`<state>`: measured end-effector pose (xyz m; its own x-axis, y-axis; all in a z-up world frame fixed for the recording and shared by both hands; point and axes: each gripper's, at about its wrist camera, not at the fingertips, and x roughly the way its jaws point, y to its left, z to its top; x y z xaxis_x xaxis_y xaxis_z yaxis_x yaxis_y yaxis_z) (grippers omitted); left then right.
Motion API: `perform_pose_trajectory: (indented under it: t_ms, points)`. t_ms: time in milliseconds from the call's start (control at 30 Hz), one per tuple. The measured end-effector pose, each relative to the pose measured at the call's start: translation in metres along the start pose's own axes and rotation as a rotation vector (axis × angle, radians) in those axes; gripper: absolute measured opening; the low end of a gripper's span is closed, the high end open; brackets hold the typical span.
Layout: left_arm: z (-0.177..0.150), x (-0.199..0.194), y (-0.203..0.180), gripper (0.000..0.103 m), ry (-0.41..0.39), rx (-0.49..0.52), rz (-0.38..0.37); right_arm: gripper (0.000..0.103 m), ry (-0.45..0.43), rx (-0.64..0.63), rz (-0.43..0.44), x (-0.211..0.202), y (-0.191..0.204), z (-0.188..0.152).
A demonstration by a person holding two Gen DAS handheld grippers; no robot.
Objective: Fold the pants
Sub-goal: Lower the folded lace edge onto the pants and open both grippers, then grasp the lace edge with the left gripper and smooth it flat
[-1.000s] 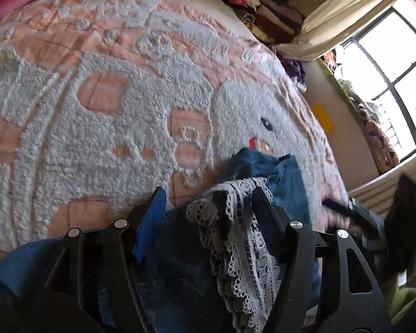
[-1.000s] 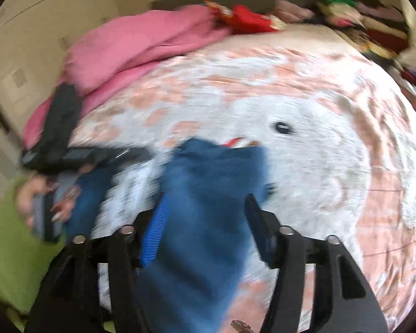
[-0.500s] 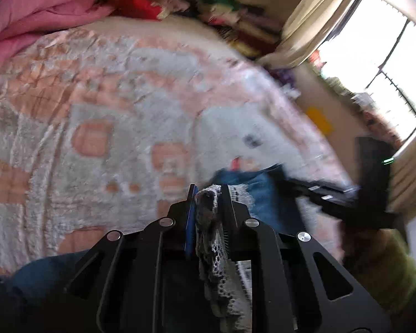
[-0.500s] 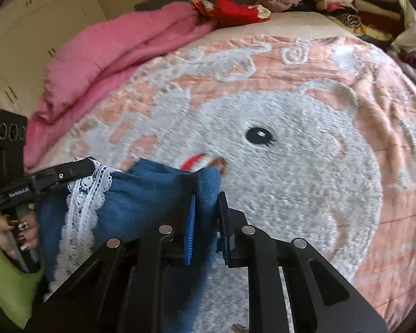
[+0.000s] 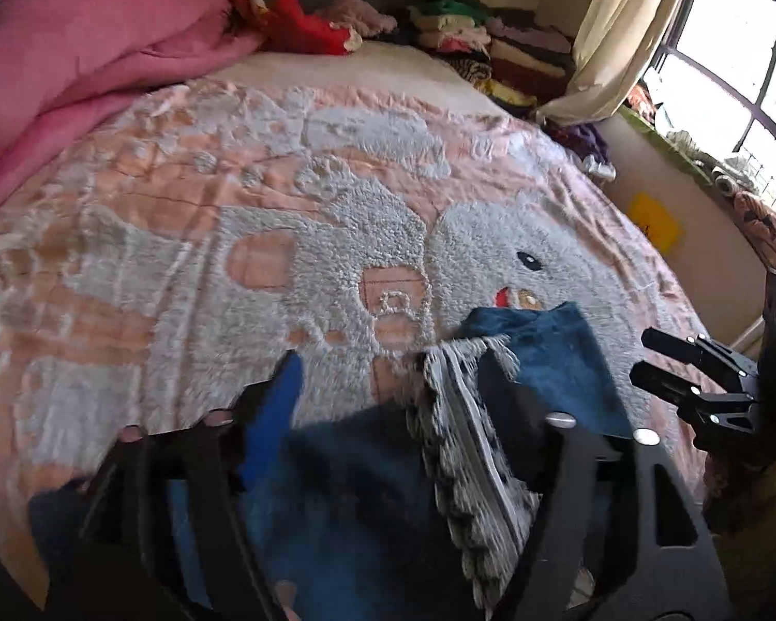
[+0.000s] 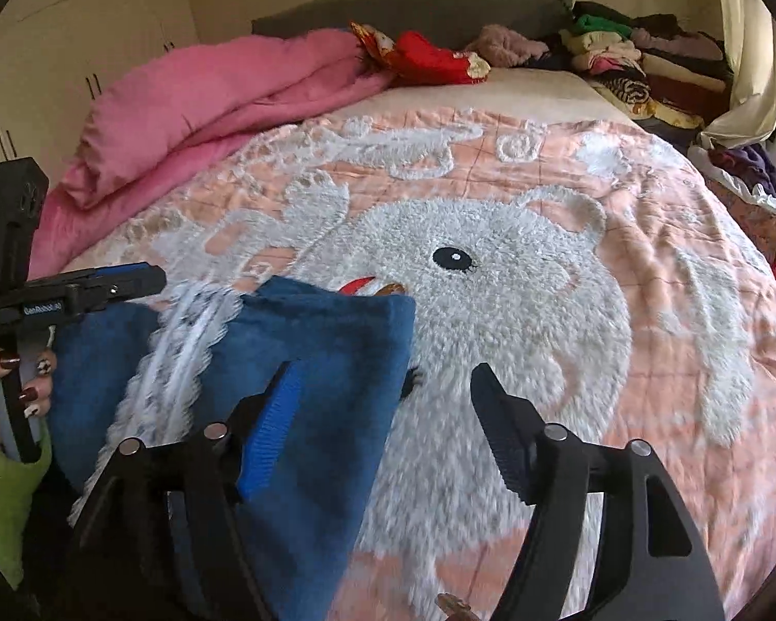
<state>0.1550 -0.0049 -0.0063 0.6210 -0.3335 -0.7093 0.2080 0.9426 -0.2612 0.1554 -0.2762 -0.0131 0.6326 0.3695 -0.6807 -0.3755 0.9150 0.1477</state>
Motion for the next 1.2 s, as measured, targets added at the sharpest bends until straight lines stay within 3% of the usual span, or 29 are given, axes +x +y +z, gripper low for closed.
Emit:
perform_pose_trajectory:
  t_ms: [133, 267, 567, 667, 800, 900, 933, 967, 1000, 1100, 1200]
  points:
    - [-0.019, -0.025, 0.007, 0.065, -0.005, -0.053, -0.045, 0.075, -0.001, -0.031, 0.021, -0.018, 0.010, -0.013]
    - [-0.041, -0.035, -0.002, 0.065, 0.026, -0.025, -0.055, 0.082, 0.011, -0.103, 0.040, -0.033, 0.028, -0.026]
    - [-0.083, -0.051, -0.024, 0.065, 0.113, -0.034, -0.145, 0.083, 0.059, -0.136, 0.106, -0.040, 0.048, -0.056]
    - [-0.097, -0.043, -0.025, 0.047, 0.193, -0.086, -0.222, 0.082, 0.071, -0.137, 0.117, -0.038, 0.052, -0.061]
    - [-0.108, -0.028, -0.029, 0.046, 0.265, -0.132, -0.237, 0.082, 0.079, -0.130, 0.129, -0.038, 0.055, -0.066]
    - [-0.110, -0.019, -0.036, 0.044, 0.274, -0.137, -0.258, 0.082, 0.079, -0.136, 0.126, -0.039, 0.056, -0.069]
    - [-0.111, -0.017, -0.038, 0.025, 0.271, -0.132, -0.265, 0.083, 0.082, -0.139, 0.124, -0.039, 0.057, -0.069]
    - [-0.112, -0.016, -0.041, 0.013, 0.273, -0.122, -0.273, 0.083, 0.086, -0.141, 0.117, -0.039, 0.057, -0.070]
    - [-0.113, -0.017, -0.045, 0.009, 0.271, -0.103, -0.276, 0.083, 0.087, -0.142, 0.112, -0.039, 0.057, -0.071]
    - [-0.110, -0.032, -0.043, 0.008, 0.237, -0.091, -0.299, 0.082, 0.074, -0.137, 0.120, -0.043, 0.058, -0.070]
    - [-0.109, -0.039, -0.038, 0.009, 0.215, -0.058, -0.234, 0.082, 0.059, -0.152, 0.137, -0.047, 0.063, -0.068]
